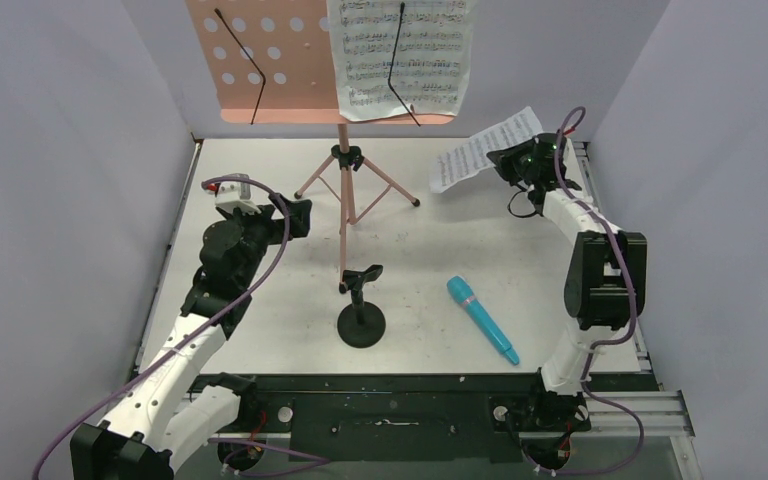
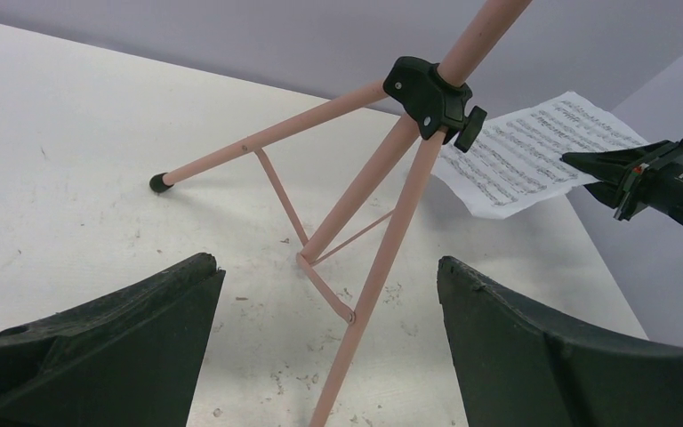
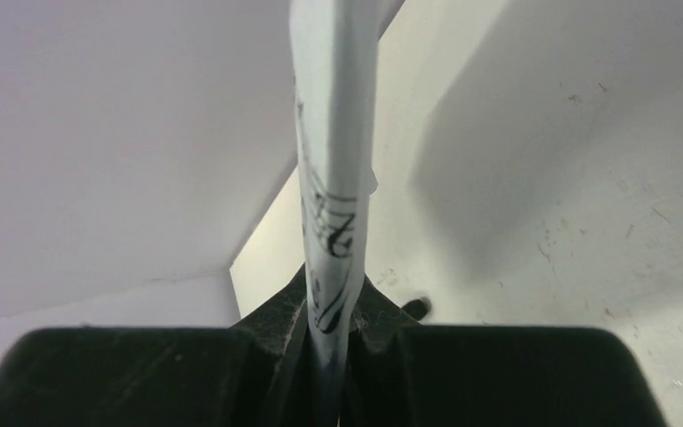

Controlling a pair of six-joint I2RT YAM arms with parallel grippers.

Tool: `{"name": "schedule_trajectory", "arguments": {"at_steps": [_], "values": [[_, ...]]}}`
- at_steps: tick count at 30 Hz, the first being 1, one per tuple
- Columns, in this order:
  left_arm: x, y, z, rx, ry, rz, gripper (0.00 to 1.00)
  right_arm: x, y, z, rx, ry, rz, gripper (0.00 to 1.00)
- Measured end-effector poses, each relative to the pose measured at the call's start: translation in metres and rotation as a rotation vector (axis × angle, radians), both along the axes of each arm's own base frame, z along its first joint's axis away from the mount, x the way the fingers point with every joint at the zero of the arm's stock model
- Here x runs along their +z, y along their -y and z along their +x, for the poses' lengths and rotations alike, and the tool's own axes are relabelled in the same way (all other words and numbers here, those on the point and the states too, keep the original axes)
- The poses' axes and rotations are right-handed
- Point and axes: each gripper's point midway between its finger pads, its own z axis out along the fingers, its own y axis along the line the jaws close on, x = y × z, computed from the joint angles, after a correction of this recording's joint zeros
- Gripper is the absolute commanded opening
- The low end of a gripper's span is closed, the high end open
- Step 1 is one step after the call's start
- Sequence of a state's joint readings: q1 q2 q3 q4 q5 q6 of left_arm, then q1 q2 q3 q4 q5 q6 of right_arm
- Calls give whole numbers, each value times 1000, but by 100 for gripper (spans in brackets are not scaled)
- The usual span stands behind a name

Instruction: Set up the instrument practice props

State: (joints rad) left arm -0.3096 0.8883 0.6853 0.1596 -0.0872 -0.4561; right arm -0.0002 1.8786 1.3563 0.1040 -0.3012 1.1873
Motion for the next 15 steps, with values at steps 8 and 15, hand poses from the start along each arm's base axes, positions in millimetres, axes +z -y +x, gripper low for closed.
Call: {"name": "schedule_trajectory", "arguments": {"at_steps": [8,15], "values": [[5,2,-1,-16,10,6,93,13,2,-43,71,-31,-138,5],[37,1,3,-27,84,65,94,49,0,-93,157,11,-332,5]]}}
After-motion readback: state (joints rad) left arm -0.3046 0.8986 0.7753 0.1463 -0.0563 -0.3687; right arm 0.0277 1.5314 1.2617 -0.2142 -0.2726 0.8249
